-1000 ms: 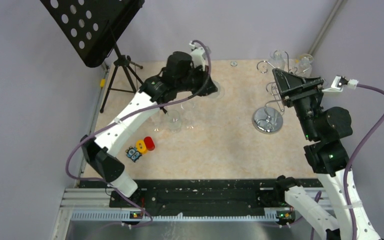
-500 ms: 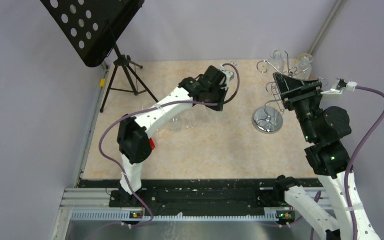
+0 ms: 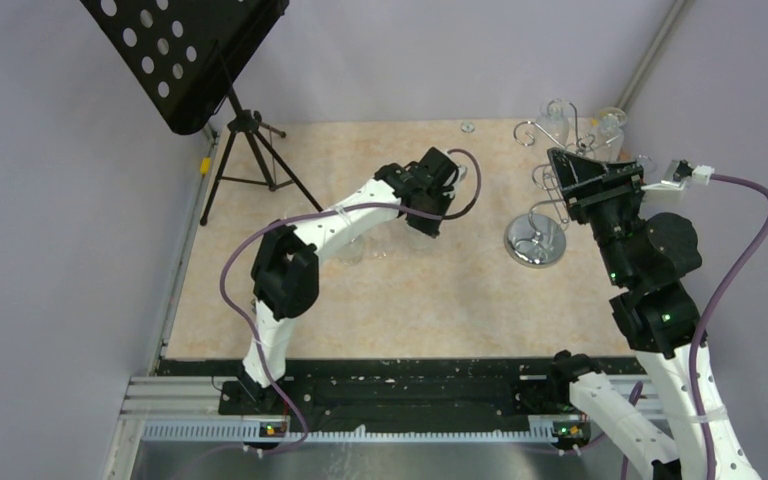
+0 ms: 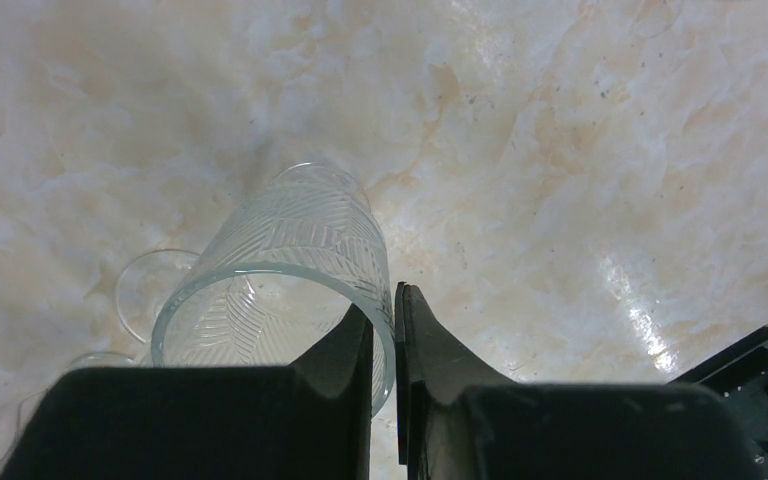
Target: Take the wine glass off the wine glass rack
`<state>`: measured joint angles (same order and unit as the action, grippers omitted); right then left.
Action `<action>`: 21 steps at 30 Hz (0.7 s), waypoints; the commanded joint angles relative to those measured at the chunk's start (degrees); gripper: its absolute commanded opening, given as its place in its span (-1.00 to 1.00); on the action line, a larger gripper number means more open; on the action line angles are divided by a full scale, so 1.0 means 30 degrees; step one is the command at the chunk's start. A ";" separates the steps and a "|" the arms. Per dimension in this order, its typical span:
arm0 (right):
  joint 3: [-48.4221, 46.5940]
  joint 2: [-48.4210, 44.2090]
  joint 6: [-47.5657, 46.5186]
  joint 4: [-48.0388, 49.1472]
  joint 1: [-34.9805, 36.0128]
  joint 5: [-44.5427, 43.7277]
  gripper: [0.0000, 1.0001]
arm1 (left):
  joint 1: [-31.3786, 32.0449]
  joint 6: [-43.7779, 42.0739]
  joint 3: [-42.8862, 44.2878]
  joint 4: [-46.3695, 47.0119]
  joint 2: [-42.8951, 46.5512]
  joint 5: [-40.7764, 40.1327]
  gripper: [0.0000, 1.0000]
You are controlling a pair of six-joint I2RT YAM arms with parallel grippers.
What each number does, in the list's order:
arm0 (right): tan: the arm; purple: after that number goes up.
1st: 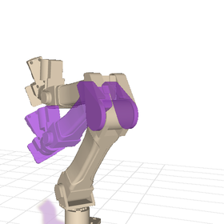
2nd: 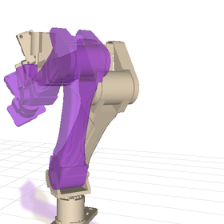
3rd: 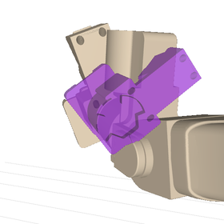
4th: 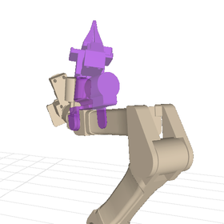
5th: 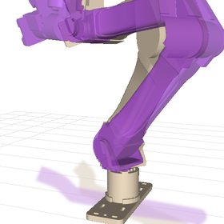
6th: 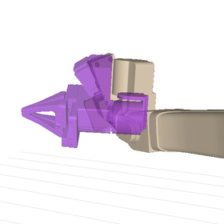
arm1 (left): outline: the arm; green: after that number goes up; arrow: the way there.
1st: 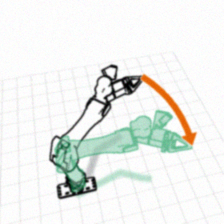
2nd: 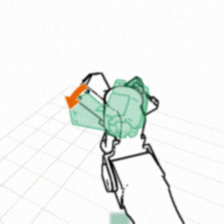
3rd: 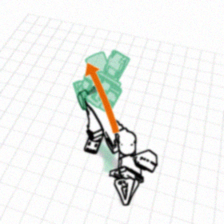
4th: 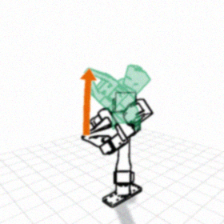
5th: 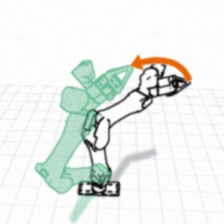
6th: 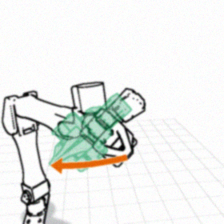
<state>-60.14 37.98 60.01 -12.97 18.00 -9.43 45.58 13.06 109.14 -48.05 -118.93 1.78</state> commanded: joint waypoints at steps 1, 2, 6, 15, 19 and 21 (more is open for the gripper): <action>-0.0865 -0.0179 -0.0195 0.0313 0.0120 -0.0256 0.14 | 0.0021 -0.0483 -0.0415 0.0792 0.0266 -0.0418 -0.96; -0.0845 -0.0178 -0.0110 0.0340 0.0101 -0.0273 0.14 | 0.0023 -0.0500 -0.0431 0.0803 0.0196 -0.0418 -0.94; -0.0808 -0.0178 0.0050 0.0313 0.0121 -0.0176 0.14 | 0.0020 -0.0515 -0.0379 0.0666 0.0008 -0.0386 -0.79; -0.0925 -0.0236 0.0007 -0.0356 0.0097 -0.0635 0.14 | 0.0013 -0.0799 -0.0368 0.0518 0.0614 -0.0246 -0.16; -0.1241 -0.0093 -0.0282 -0.0534 0.0109 -0.0667 0.15 | 0.0021 -0.0923 -0.0274 0.0515 0.1417 0.0055 0.01; -0.1846 0.0245 -0.0609 -0.0757 0.0097 -0.0652 0.15 | 0.0011 -0.1004 -0.0101 0.0583 0.2065 0.0487 0.07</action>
<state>-60.34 37.89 60.03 -14.98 18.00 -10.52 45.58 11.33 107.66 -48.05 -119.37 1.63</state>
